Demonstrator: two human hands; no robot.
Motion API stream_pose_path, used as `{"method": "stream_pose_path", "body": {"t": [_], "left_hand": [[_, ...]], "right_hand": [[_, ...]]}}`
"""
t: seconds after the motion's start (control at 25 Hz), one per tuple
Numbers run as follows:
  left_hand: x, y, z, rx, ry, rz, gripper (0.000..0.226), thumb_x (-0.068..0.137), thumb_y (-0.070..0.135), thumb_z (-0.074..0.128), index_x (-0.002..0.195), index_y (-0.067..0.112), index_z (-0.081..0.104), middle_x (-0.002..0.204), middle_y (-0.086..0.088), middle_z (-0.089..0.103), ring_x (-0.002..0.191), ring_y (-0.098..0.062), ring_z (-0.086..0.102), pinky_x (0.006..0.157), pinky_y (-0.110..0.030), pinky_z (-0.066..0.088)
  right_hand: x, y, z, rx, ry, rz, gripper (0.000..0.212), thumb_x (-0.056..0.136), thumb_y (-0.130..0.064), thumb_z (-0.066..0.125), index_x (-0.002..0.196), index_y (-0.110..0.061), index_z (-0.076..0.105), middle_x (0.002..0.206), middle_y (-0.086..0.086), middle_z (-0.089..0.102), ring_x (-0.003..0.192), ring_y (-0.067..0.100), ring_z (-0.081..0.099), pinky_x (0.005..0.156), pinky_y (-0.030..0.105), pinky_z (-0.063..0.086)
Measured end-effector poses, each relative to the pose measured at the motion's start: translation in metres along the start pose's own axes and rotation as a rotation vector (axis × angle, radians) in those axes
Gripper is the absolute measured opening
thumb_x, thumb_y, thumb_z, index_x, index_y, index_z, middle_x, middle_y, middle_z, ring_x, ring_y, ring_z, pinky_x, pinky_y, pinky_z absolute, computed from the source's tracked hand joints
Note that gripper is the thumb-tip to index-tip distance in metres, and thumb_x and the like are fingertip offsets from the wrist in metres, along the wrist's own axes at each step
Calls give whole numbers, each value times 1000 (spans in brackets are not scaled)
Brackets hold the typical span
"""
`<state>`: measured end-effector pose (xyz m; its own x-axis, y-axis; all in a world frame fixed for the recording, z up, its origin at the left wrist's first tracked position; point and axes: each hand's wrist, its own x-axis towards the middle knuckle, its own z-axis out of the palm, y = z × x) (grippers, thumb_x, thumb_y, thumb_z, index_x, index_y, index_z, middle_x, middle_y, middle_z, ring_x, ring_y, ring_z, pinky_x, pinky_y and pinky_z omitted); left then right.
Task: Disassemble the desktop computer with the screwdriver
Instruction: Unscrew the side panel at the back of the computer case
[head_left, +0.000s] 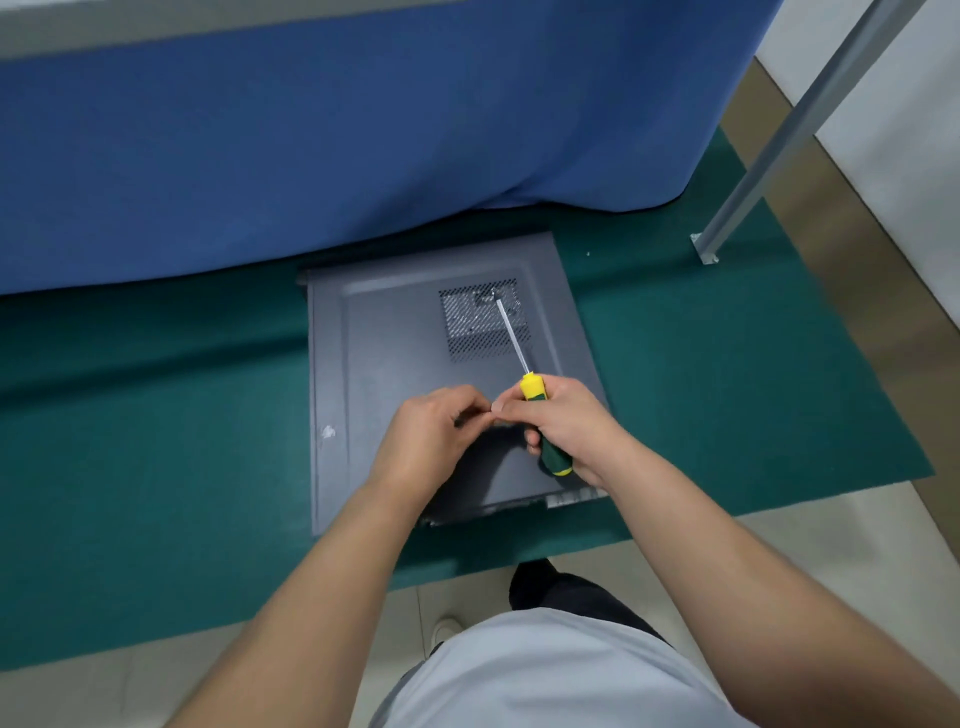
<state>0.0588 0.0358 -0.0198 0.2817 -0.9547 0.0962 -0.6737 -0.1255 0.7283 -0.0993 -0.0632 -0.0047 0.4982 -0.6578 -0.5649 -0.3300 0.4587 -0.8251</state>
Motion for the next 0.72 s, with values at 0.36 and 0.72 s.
{"method": "stream_pose_path", "body": {"t": [0.36,0.72], "left_hand": [[157,5,39,222,-108,66,27,98,40,62,117,23,70,117,4,69,114,-21,61,99,-41,49],[238,-31,74,568,-100,-60,53,103,64,25,155,53,28,167,11,29,157,-19,18,128,-48,7]], "right_hand": [[102,-50,-111,107,204,-15,12,91,-5,68,81,-11,69,70,5,64,45,12,47,43,25,43],[276,-58,-211,-369,520,106,13,85,-22,60,82,-12,67,67,5,63,53,19,55,49,24,44]]}}
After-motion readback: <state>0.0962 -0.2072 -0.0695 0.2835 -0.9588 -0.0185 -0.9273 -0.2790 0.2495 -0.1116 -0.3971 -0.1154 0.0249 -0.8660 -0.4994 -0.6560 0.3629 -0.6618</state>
